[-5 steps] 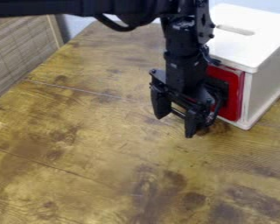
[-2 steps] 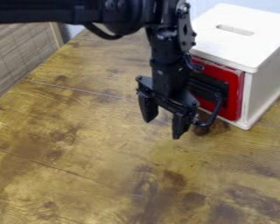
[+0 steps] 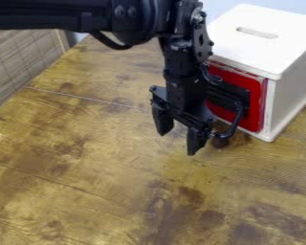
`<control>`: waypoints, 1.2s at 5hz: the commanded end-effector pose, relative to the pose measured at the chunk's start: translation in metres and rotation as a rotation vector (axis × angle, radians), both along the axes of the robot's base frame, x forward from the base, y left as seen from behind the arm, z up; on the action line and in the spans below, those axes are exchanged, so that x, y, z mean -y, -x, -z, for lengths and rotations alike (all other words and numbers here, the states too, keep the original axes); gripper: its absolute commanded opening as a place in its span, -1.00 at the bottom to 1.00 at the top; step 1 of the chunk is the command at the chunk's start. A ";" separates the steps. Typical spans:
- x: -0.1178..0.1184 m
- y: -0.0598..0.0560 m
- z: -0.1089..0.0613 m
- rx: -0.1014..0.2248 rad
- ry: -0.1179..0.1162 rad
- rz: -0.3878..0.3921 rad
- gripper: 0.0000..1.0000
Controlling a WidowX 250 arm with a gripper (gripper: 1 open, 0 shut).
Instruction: Close the drawer
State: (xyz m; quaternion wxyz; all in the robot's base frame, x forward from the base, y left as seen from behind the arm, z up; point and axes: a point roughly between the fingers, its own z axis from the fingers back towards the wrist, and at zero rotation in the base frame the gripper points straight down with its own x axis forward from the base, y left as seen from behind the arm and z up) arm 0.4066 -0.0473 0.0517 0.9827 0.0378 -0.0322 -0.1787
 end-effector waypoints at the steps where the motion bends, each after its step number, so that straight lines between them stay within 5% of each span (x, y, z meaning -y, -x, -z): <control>1: 0.017 -0.014 -0.037 0.147 0.046 0.062 1.00; 4: 0.051 -0.022 -0.032 0.180 0.084 0.213 1.00; 6: 0.049 -0.026 -0.040 0.210 0.083 0.122 1.00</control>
